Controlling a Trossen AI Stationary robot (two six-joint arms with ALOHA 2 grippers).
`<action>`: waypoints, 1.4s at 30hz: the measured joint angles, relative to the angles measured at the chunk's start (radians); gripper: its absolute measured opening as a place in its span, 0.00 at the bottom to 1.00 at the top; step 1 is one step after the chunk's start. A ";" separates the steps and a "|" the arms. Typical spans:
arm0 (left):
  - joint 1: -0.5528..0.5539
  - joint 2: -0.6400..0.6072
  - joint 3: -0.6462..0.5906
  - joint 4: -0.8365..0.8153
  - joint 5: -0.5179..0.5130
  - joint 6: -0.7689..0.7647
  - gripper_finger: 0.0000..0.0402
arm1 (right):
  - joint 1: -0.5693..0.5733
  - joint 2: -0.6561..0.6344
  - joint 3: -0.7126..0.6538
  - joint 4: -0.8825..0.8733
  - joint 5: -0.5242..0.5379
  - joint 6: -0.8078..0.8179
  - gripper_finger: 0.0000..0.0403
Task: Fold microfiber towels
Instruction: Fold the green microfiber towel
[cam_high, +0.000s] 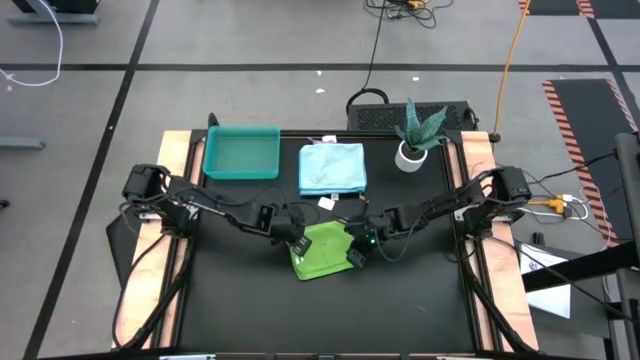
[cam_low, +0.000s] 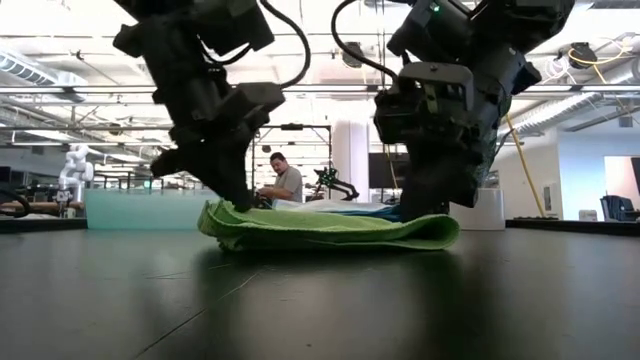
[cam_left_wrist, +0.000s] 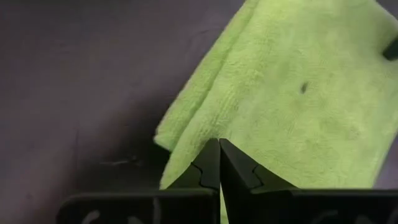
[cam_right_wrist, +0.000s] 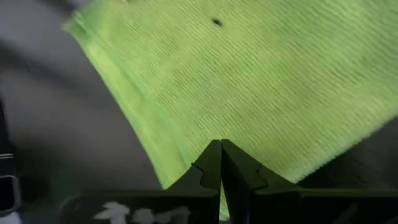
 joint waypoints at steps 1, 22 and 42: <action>-0.001 0.000 0.000 0.002 0.006 0.001 0.01 | 0.001 0.000 -0.001 -0.008 0.000 0.000 0.00; 0.000 0.091 0.005 -0.036 0.030 0.031 0.01 | 0.012 -0.004 -0.091 0.010 0.026 0.047 0.00; 0.005 -0.036 0.144 -0.074 -0.107 0.184 0.01 | 0.000 -0.165 -0.084 0.084 0.088 -0.023 0.00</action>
